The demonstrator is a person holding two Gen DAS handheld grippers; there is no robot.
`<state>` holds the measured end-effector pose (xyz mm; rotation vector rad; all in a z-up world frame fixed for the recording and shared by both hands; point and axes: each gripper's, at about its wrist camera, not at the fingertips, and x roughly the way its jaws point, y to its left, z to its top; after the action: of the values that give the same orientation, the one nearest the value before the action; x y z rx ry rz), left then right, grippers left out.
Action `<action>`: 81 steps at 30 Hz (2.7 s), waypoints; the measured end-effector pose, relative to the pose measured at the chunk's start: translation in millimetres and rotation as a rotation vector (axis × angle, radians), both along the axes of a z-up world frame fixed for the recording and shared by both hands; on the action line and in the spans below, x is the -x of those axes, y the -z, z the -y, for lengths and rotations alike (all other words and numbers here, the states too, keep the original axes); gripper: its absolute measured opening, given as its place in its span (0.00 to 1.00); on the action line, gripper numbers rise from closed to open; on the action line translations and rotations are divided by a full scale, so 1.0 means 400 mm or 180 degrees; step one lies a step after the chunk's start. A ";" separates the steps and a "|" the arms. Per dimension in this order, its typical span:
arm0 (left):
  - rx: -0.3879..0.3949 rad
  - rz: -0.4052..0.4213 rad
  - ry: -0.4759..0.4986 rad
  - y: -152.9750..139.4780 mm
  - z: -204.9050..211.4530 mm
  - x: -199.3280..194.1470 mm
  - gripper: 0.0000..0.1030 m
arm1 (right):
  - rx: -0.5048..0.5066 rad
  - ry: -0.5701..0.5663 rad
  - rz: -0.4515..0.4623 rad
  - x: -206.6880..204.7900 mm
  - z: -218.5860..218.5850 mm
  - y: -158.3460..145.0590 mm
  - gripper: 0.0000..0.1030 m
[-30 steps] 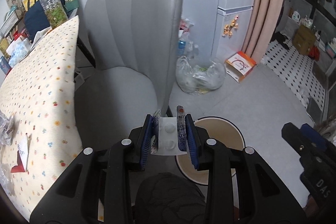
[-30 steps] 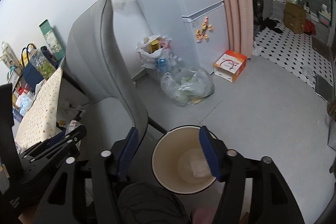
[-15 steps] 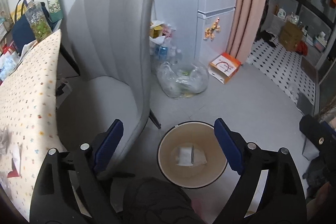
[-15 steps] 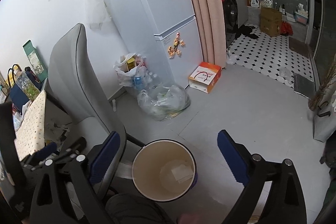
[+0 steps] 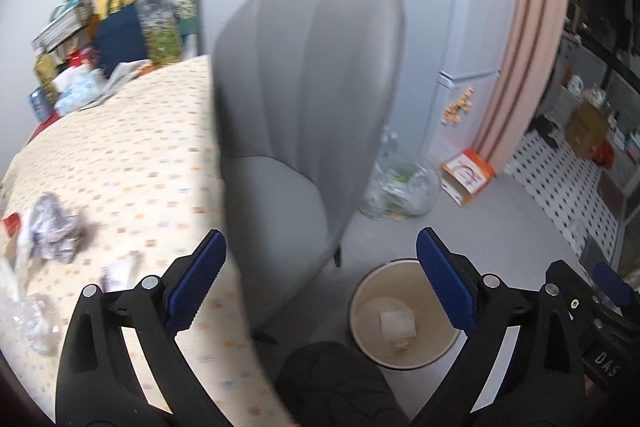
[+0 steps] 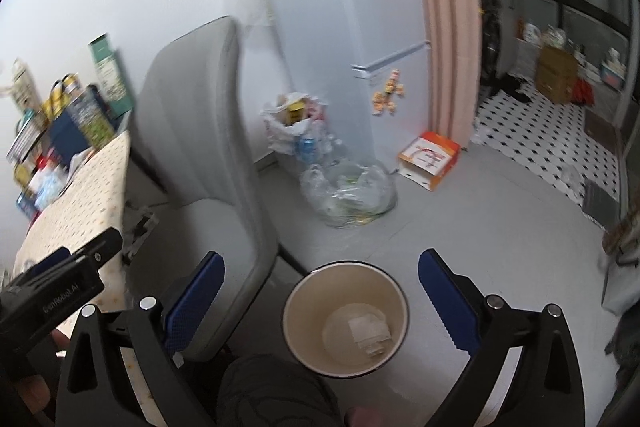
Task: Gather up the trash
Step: 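Move both open tools back over the table toward the remaining trash, then close the left tool around the clear plastic bottle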
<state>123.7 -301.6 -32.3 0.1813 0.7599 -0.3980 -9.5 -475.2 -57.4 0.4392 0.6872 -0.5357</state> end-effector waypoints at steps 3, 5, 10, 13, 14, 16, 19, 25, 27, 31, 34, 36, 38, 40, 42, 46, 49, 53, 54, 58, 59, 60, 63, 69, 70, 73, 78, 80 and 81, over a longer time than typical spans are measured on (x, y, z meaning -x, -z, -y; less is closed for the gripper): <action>0.0061 0.0063 -0.0157 -0.021 -0.073 -0.003 0.93 | 0.0068 -0.0211 0.0034 -0.025 -0.061 -0.026 0.92; 0.0102 0.0096 -0.0253 -0.033 -0.121 -0.004 0.93 | 0.0115 -0.0330 0.0048 -0.039 -0.099 -0.044 0.92; 0.0157 0.0164 -0.0485 -0.050 -0.224 -0.006 0.93 | 0.0190 -0.0617 0.0074 -0.070 -0.190 -0.075 0.93; 0.0199 0.0192 -0.0643 -0.061 -0.291 -0.009 0.93 | 0.0215 -0.0747 0.0076 -0.085 -0.235 -0.087 0.93; 0.0221 0.0206 -0.0706 -0.066 -0.318 -0.009 0.93 | 0.0229 -0.0800 0.0081 -0.088 -0.257 -0.092 0.93; 0.0249 0.0234 -0.0796 -0.072 -0.362 -0.009 0.93 | 0.0246 -0.0877 0.0082 -0.098 -0.287 -0.100 0.93; 0.0301 0.0281 -0.0959 -0.079 -0.435 -0.004 0.93 | 0.0282 -0.1029 0.0061 -0.115 -0.344 -0.105 0.93; 0.0408 0.0304 -0.1257 -0.074 -0.567 0.010 0.93 | 0.0328 -0.1283 0.0004 -0.143 -0.438 -0.098 0.93; 0.0457 0.0308 -0.1372 -0.074 -0.613 0.013 0.93 | 0.0337 -0.1355 -0.0004 -0.148 -0.464 -0.097 0.93; 0.0471 0.0312 -0.1566 -0.069 -0.686 0.022 0.93 | 0.0381 -0.1508 0.0003 -0.163 -0.528 -0.099 0.93; 0.0476 0.0297 -0.1669 -0.060 -0.724 0.033 0.93 | 0.0380 -0.1598 0.0002 -0.170 -0.562 -0.096 0.92; 0.0472 0.0291 -0.1731 -0.054 -0.752 0.044 0.93 | 0.0391 -0.1662 -0.0004 -0.174 -0.588 -0.094 0.92; 0.0486 0.0281 -0.1801 -0.047 -0.783 0.054 0.93 | 0.0419 -0.1724 -0.0013 -0.175 -0.613 -0.092 0.93; 0.0533 0.0250 -0.1884 -0.037 -0.819 0.062 0.93 | 0.0442 -0.1770 -0.0011 -0.177 -0.636 -0.090 0.93; 0.0561 0.0222 -0.1940 -0.029 -0.844 0.067 0.93 | 0.0474 -0.1811 -0.0005 -0.176 -0.660 -0.087 0.93; 0.0606 0.0188 -0.2019 -0.019 -0.884 0.068 0.93 | 0.0453 -0.1891 -0.0029 -0.176 -0.698 -0.071 0.93; 0.0627 0.0141 -0.2045 -0.007 -0.897 0.061 0.93 | 0.0442 -0.1942 -0.0048 -0.179 -0.713 -0.060 0.92; 0.0664 0.0029 -0.2031 0.018 -0.894 0.037 0.88 | 0.0452 -0.1980 -0.0063 -0.187 -0.720 -0.051 0.92; 0.0668 0.0003 -0.2034 0.022 -0.892 0.030 0.86 | 0.0454 -0.1977 -0.0063 -0.189 -0.718 -0.051 0.92; 0.0718 -0.0107 -0.2021 0.046 -0.886 -0.004 0.85 | 0.0412 -0.1933 -0.0081 -0.202 -0.700 -0.044 0.92; 0.0726 -0.0150 -0.2015 0.054 -0.882 -0.016 0.84 | 0.0398 -0.1924 -0.0085 -0.205 -0.696 -0.042 0.92; 0.0738 -0.0194 -0.2007 0.060 -0.880 -0.023 0.78 | 0.0384 -0.1919 -0.0088 -0.209 -0.694 -0.040 0.92; 0.0796 -0.0348 -0.1952 0.082 -0.868 -0.042 0.53 | 0.0365 -0.1911 -0.0094 -0.220 -0.690 -0.037 0.92; 0.0960 -0.0127 -0.1846 0.045 -0.839 -0.043 0.32 | 0.0335 -0.1922 -0.0095 -0.249 -0.688 -0.033 0.92; 0.0967 -0.0093 -0.1843 0.036 -0.834 -0.046 0.32 | 0.0329 -0.1922 -0.0089 -0.257 -0.687 -0.032 0.92; 0.0963 0.0013 -0.1857 0.011 -0.826 -0.052 0.32 | 0.0311 -0.1925 -0.0083 -0.274 -0.686 -0.032 0.92; 0.0887 0.0258 -0.1867 -0.034 -0.809 -0.052 0.32 | 0.0334 -0.1981 -0.0098 -0.307 -0.695 -0.029 0.92; 0.0811 0.0320 -0.1874 -0.043 -0.805 -0.054 0.32 | 0.0329 -0.2022 -0.0121 -0.319 -0.704 -0.025 0.92; 0.0781 0.0320 -0.1875 -0.042 -0.803 -0.058 0.32 | 0.0328 -0.2052 -0.0134 -0.326 -0.711 -0.021 0.92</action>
<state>146.8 19.8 -15.4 -0.2505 0.6244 0.0801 120.9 -190.6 -49.0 0.0929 0.7901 0.0307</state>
